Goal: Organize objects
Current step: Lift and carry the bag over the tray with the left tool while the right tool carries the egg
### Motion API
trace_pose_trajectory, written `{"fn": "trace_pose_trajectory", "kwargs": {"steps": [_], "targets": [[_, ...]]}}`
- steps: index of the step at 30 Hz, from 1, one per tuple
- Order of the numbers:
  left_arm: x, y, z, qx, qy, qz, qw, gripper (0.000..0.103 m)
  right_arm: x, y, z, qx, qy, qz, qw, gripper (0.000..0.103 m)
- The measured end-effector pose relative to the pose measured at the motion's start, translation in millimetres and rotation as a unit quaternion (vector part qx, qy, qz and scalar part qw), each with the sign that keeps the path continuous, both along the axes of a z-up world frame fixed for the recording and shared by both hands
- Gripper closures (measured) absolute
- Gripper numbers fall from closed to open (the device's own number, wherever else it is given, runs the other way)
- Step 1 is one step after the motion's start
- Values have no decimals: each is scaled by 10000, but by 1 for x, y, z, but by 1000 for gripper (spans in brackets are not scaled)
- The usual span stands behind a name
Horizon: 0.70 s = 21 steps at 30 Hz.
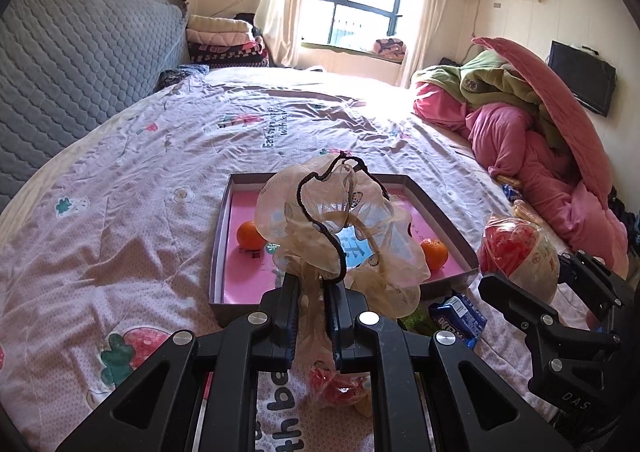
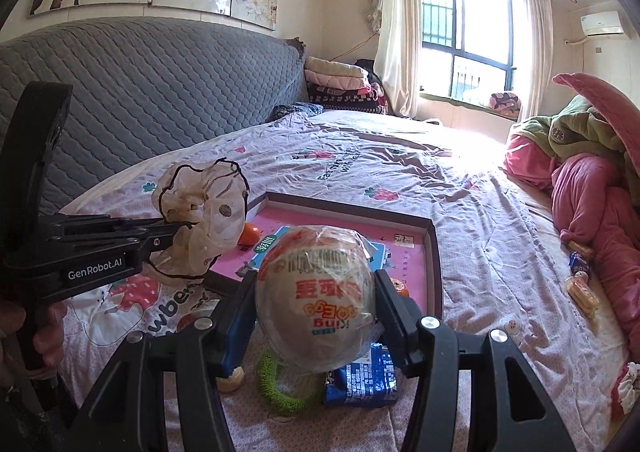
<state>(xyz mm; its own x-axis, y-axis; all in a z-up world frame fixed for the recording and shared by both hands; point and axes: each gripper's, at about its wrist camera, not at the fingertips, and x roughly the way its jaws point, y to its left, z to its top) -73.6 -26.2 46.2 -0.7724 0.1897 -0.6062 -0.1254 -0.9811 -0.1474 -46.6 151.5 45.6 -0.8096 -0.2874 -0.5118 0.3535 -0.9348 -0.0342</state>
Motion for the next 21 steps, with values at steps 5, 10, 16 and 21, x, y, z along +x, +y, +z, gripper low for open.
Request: {"fn": "trace_pose_trajectory", "kwargs": {"steps": [5, 10, 16, 21], "targets": [[-6, 1, -1, 5, -9, -28, 10000, 90, -11, 0, 2, 4, 25, -15, 10000, 47], [-16, 2, -2, -2, -15, -37, 10000, 90, -20, -1, 3, -1, 52, -38, 10000, 47], [-27, 0, -1, 4, -15, -45, 10000, 90, -30, 1, 6, -5, 114, -118, 9999, 47], [-34, -3, -2, 5, -21, -39, 10000, 90, -38, 3, 8, -28, 129, -171, 9998, 47]]}}
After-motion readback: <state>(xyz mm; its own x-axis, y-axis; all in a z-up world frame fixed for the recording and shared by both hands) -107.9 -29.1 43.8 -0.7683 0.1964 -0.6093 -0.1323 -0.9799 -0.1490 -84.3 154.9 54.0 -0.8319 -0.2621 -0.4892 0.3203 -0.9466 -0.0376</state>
